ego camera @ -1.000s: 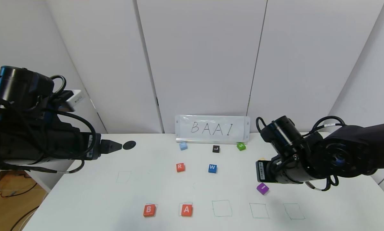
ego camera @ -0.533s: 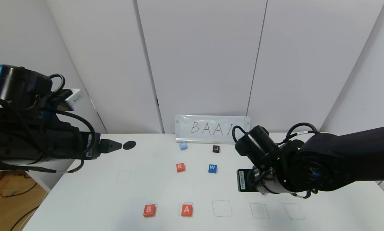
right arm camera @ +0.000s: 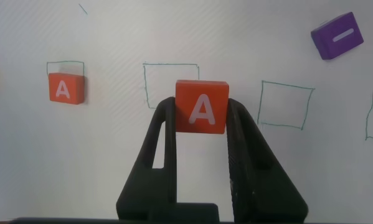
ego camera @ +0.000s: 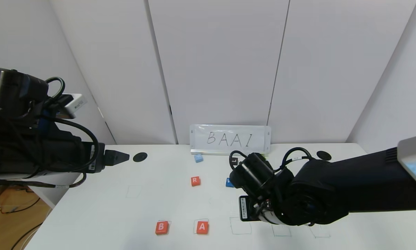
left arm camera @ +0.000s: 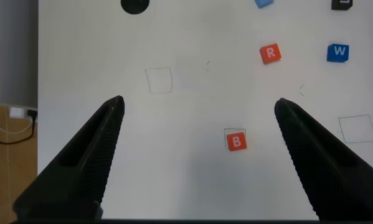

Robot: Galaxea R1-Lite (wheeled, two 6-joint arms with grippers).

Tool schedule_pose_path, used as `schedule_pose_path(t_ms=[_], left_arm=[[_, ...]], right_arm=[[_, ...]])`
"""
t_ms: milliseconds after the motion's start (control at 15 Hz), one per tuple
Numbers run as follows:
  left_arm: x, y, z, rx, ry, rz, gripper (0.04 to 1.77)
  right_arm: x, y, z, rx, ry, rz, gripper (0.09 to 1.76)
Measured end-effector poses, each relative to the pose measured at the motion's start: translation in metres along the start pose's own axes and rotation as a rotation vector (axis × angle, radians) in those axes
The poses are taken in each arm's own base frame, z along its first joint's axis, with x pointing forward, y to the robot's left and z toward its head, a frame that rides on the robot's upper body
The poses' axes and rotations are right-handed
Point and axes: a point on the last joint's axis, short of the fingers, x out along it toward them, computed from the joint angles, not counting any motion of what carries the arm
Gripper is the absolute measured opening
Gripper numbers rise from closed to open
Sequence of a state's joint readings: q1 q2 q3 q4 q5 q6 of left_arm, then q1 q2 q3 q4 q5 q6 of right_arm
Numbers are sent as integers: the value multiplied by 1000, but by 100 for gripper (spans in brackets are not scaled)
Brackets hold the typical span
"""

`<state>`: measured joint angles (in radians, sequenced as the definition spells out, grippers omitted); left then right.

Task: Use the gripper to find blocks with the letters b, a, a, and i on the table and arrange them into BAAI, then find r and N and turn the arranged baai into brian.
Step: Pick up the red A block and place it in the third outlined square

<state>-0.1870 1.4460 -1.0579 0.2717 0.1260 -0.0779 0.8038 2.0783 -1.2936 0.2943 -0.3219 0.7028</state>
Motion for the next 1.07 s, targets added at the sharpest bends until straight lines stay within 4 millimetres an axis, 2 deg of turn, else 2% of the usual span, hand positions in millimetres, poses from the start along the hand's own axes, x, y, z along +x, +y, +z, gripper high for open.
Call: schedule_pose_path(t_ms=[467,1067], left_arm=[[1,0,-1,1,3,-1,172],[0,-2,-1,6,2,-7,172]], right_arm=[[19,20,-20,-50,39,-4,53],[51,27,-32,-78,81,-43,53]])
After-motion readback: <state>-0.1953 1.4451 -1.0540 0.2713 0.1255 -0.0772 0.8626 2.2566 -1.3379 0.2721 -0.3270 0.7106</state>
